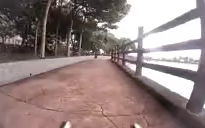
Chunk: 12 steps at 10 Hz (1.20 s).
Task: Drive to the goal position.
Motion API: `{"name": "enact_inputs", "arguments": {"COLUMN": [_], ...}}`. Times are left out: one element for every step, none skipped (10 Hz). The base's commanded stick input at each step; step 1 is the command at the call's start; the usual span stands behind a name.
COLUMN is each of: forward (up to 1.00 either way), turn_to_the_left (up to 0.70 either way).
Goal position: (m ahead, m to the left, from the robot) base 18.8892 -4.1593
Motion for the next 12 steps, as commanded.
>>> {"name": "enact_inputs", "arguments": {"forward": [0.70,0.70,0.70,0.70,0.70,0.70,0.70,0.70,0.70,0.70,0.70,0.70], "turn_to_the_left": [0.00,0.00,0.00,0.00,0.00,0.00,0.00,0.00,0.00,0.00,0.00,0.00]}}
